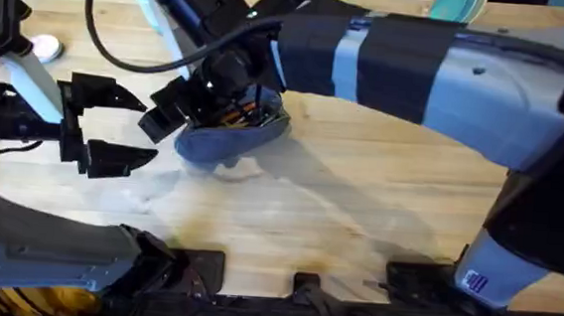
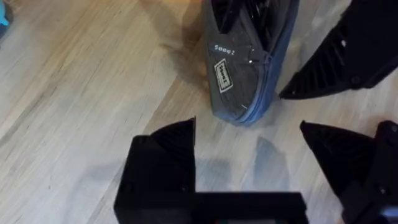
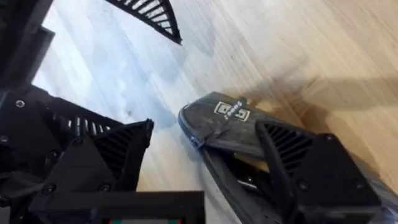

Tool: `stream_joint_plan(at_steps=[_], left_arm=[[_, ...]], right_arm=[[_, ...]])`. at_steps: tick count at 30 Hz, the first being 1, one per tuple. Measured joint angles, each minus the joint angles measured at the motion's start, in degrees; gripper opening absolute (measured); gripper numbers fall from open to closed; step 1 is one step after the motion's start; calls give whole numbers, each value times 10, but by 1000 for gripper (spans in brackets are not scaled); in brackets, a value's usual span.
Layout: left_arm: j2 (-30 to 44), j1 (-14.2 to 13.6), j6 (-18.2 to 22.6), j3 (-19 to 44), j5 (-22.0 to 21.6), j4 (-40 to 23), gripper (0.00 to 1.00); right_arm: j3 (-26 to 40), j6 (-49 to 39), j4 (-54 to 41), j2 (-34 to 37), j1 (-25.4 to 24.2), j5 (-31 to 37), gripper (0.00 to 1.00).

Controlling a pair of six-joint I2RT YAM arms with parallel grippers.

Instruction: Unzip the bag, pick up the pens from the table one at a time and place them inside, then zip the bag closed.

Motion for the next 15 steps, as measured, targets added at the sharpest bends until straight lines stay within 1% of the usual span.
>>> stream_joint_plan(at_steps=[6,15], left_arm=[[0,0,0,0,-1,0,993],[0,0,0,0,-2,0,993]], right_arm=[[0,-4,-14,0,2,14,998],[0,-4,-15,0,2,16,998]])
